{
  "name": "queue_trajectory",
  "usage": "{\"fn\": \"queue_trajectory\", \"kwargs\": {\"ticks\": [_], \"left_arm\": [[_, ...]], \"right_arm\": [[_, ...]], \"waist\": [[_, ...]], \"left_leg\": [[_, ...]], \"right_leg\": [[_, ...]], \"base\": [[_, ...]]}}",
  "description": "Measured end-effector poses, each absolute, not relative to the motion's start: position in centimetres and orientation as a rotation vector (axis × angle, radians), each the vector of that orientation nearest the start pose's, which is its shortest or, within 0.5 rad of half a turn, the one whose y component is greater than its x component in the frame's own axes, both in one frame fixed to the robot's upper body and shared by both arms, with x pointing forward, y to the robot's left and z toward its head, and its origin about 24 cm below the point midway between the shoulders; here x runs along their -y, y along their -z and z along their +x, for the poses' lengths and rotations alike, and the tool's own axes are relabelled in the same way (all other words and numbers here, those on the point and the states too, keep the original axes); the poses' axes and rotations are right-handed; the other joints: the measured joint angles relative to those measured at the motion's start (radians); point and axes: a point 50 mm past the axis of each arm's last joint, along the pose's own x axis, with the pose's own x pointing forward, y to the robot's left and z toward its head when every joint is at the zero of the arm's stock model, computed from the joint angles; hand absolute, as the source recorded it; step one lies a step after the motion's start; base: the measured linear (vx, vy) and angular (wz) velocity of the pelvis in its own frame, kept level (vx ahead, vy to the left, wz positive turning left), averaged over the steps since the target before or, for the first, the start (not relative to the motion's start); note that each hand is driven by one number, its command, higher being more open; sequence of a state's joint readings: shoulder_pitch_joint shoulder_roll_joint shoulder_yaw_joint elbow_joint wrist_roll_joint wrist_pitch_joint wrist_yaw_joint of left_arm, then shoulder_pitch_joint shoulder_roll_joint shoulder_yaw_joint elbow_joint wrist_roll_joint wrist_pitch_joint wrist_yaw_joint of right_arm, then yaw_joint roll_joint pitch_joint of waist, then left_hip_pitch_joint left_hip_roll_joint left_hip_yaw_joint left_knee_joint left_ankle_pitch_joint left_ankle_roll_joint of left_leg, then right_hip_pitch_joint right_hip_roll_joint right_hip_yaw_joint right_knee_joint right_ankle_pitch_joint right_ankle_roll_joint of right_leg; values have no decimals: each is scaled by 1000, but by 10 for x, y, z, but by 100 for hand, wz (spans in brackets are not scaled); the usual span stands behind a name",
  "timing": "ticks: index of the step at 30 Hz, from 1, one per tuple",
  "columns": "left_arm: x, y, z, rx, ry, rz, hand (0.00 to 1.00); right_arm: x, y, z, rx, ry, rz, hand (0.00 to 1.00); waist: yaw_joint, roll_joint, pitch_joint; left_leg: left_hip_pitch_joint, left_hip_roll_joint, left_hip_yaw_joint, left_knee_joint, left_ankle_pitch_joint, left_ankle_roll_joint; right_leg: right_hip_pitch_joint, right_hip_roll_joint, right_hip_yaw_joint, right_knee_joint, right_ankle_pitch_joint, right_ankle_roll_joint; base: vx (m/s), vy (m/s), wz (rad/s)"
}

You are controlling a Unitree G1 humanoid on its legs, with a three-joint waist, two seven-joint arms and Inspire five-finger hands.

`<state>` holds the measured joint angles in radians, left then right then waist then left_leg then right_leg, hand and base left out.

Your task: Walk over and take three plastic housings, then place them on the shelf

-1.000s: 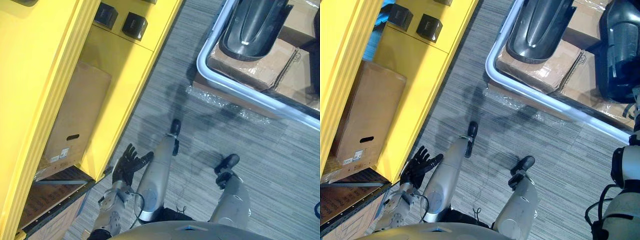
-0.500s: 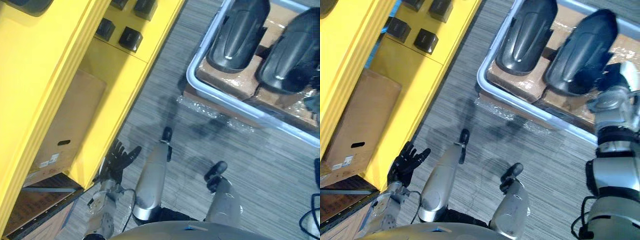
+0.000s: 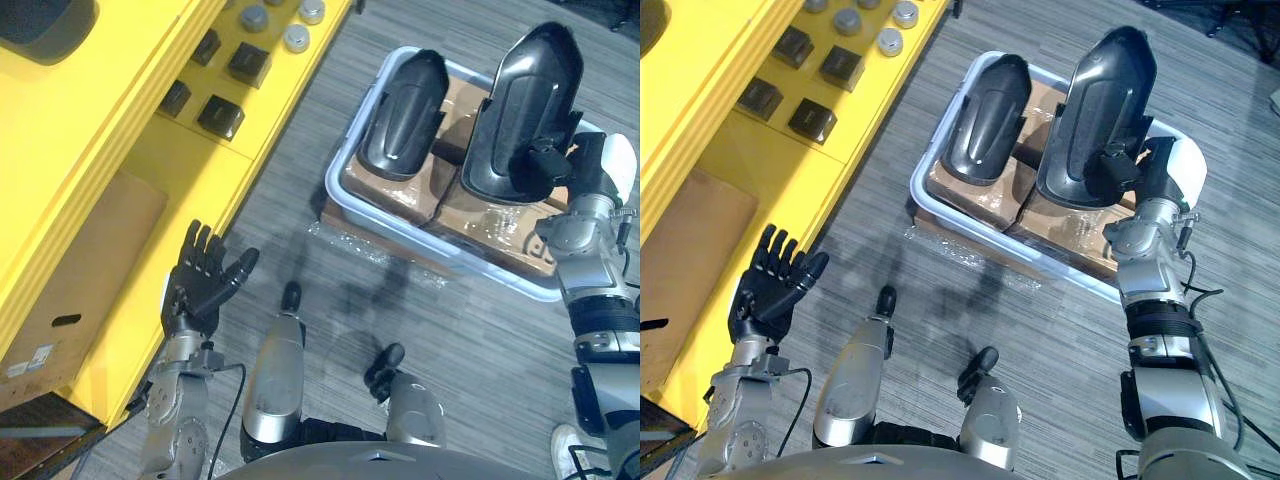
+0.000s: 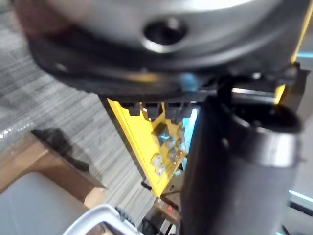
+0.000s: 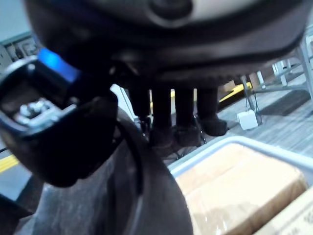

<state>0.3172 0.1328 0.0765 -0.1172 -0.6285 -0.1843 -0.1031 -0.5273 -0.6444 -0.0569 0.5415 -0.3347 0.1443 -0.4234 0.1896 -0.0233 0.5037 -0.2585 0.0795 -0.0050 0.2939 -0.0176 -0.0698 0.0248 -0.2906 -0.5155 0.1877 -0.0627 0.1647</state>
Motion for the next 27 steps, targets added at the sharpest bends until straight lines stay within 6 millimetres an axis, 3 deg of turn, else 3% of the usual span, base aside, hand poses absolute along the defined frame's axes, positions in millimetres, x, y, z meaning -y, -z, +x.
{"fn": "queue_trajectory", "kwargs": {"ticks": [3, 7, 12, 15, 21, 27], "left_arm": [[-201, -18, 189, -52, -48, -550, 100], [-172, -16, 204, -190, 126, -714, 100], [-146, -19, 220, -316, 367, -850, 100], [-129, -23, 237, -349, 487, -897, 100], [-123, -36, 261, -298, 519, -906, 100], [-119, -33, 266, -298, 515, -893, 100]], "right_arm": [[322, -129, 320, 11, 678, -958, 0], [315, -130, 322, 57, 652, -1021, 0], [276, -130, 323, 250, 531, -1091, 0], [249, -119, 320, 344, 396, -1099, 0], [234, -109, 315, 405, 312, -1070, 0], [218, -101, 311, 452, 229, -1036, 0]], "waist": [[-9, -19, -61], [-23, -20, -104], [-38, -36, -184], [-72, -50, -240], [-102, -65, -271], [-118, -59, -308]], "left_leg": [[10, 3, 8, -5, -3, -2], [53, 4, 26, -21, -8, -2], [80, 21, 73, -37, -21, -6], [103, 24, 93, -64, -17, -9], [138, 24, 116, -122, 13, -12], [171, 21, 131, -163, 35, -11]], "right_leg": [[21, 12, 0, -45, 20, 2], [68, 19, 4, -93, 49, 3], [69, 33, 52, -137, 75, -2], [66, 34, 71, -140, 81, -6], [62, 36, 94, -156, 93, -13], [67, 35, 108, -159, 94, -12]], "base": [[40, -14, -6], [4, -1, -10], [-8, 4, -29], [11, -11, -17], [-1, -8, -13], [10, -6, -6]]}}
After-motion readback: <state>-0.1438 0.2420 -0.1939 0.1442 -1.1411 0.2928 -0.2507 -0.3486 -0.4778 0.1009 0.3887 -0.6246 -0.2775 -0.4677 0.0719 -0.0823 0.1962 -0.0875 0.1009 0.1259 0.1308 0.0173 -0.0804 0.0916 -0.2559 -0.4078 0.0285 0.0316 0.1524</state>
